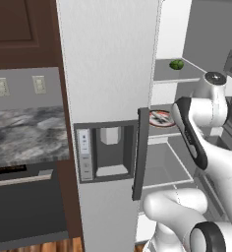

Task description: Transport the fish from the fridge to the microwave and turn on the microwave.

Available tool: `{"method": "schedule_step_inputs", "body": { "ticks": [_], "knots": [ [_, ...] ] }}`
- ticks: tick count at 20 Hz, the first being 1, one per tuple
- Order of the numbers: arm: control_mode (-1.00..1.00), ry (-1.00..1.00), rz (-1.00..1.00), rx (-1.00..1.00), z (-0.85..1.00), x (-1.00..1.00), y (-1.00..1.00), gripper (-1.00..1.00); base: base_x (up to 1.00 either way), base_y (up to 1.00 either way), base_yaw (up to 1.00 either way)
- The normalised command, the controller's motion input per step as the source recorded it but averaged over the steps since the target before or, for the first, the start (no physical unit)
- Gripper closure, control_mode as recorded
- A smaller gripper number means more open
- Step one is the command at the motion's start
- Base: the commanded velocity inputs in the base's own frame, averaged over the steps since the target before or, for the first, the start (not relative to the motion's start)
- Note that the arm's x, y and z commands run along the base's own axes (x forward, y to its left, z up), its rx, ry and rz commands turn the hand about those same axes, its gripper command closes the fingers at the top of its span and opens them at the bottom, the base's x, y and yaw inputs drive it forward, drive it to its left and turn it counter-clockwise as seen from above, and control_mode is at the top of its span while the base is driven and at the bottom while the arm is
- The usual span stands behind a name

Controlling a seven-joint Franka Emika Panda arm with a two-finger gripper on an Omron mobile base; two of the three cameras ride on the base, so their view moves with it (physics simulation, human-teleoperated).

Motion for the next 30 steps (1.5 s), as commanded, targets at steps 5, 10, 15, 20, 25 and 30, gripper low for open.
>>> {"method": "schedule_step_inputs", "body": {
  "ticks": [5, 10, 15, 20, 25, 30],
  "knots": [
    [-1.0, -0.09, 0.03, 0.0, -0.12, 0.22, -0.29, -1.0, 0.0, 0.0, 0.0],
    [-1.0, -0.06, 0.0, 0.0, -0.17, 0.32, -0.06, -1.0, 0.0, 0.0, 0.0],
    [-1.0, 0.0, 0.0, 0.0, -0.2, 0.32, -0.01, -1.0, 0.0, 0.0, 0.0],
    [-1.0, 0.0, 0.0, 0.02, -0.11, 0.31, -0.13, -1.0, 0.0, 0.0, 0.0],
    [-1.0, 0.0, 0.0, 0.05, -0.06, 0.39, -0.18, -1.0, 0.0, 0.0, 0.0],
    [-1.0, -0.01, 0.02, 0.03, -0.09, 0.39, -0.12, -1.0, 0.0, 0.0, 0.0]
  ]
}}
